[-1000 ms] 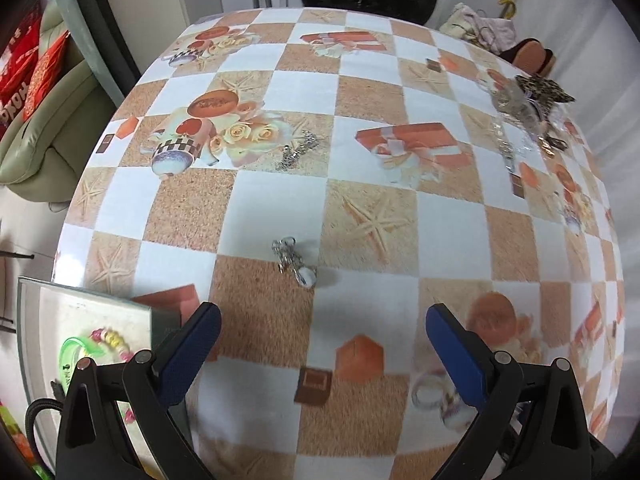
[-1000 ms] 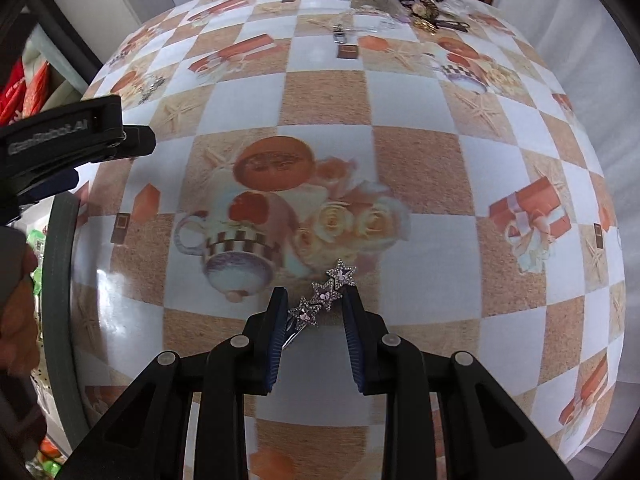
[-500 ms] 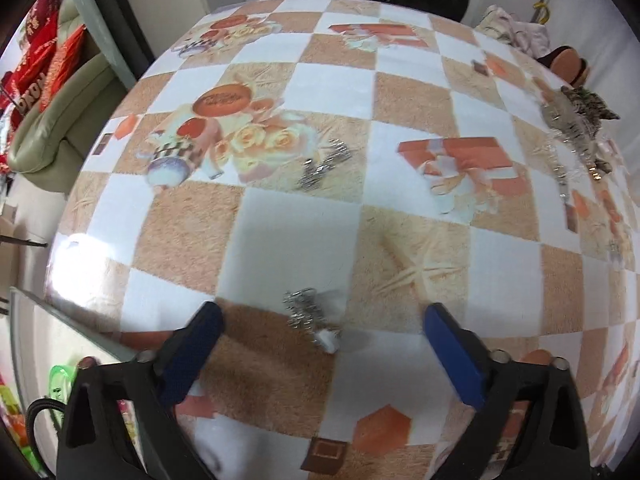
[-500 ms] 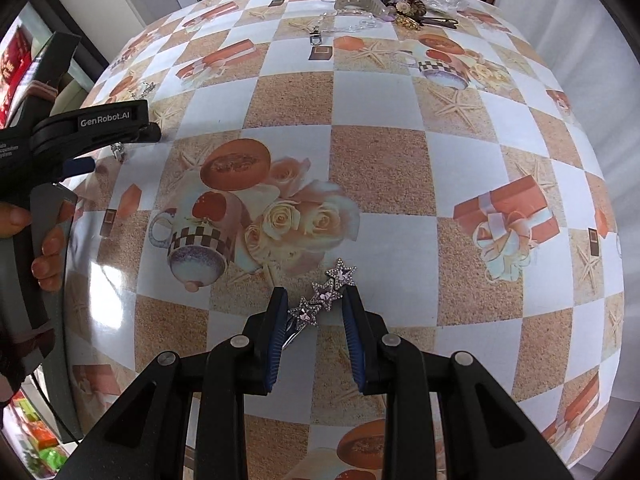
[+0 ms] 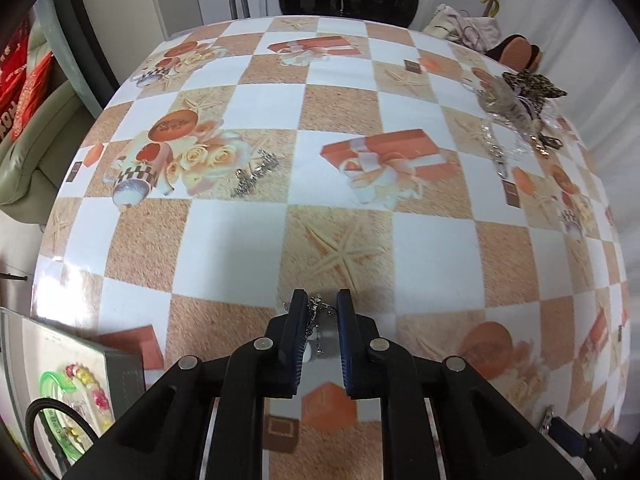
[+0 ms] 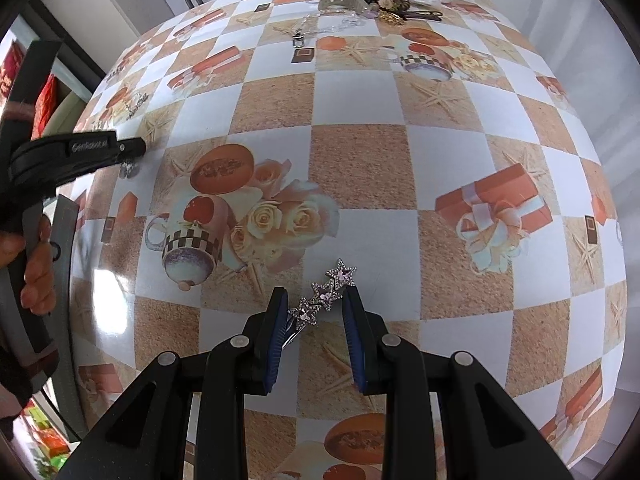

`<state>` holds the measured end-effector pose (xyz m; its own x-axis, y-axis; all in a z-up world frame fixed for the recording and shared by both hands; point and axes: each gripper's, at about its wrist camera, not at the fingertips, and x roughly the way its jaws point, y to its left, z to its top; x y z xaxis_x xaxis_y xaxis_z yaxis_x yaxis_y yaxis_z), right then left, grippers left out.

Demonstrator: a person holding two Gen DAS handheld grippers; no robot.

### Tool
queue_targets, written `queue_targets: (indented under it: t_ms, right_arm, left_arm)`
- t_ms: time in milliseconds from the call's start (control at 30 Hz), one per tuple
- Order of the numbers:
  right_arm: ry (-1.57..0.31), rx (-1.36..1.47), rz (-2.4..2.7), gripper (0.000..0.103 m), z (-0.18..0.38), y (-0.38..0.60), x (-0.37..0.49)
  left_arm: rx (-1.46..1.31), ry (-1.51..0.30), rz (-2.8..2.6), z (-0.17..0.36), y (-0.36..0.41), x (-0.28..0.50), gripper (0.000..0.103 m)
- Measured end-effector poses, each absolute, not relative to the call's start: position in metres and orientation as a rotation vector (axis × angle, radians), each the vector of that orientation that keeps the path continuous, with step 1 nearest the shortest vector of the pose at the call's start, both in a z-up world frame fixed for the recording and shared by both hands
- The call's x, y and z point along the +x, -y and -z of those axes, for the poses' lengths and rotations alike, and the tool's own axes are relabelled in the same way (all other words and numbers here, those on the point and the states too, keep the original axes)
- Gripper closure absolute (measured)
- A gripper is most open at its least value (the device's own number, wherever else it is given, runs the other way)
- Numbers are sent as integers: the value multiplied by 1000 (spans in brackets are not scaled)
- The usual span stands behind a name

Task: Organize jewelry
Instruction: 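Carry the silver charm and star hair pin over the white tray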

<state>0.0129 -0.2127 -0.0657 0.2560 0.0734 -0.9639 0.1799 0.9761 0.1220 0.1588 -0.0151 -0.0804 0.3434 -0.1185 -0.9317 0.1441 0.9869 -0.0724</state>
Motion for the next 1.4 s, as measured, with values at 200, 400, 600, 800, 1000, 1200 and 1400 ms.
queue_targets:
  t_ms: [200, 400, 600, 800, 1000, 1200, 1400]
  right_arm:
    - [-1314, 272, 71, 73, 62, 222, 7]
    - [-1317, 297, 62, 73, 58, 228, 1]
    - [-1340, 324, 68, 73, 59, 231, -5]
    - [-1359, 334, 69, 73, 55, 231, -10]
    - [-1366, 334, 73, 73, 49, 231, -12]
    - [-1367, 328, 64, 73, 39, 223, -12]
    - [-1373, 332, 50, 73, 29, 211, -14]
  left_arm:
    - [16, -1211, 206, 70, 17, 135, 84]
    - [26, -1220, 251, 58, 22, 103, 84]
    - [41, -1232, 298, 50, 31, 70, 84]
    - [39, -1253, 328, 44, 33, 46, 84]
    - [10, -1256, 325, 36, 23, 33, 84]
    - [-41, -1258, 311, 23, 1, 23, 84]
    - [-41, -1263, 297, 12, -15, 15, 84]
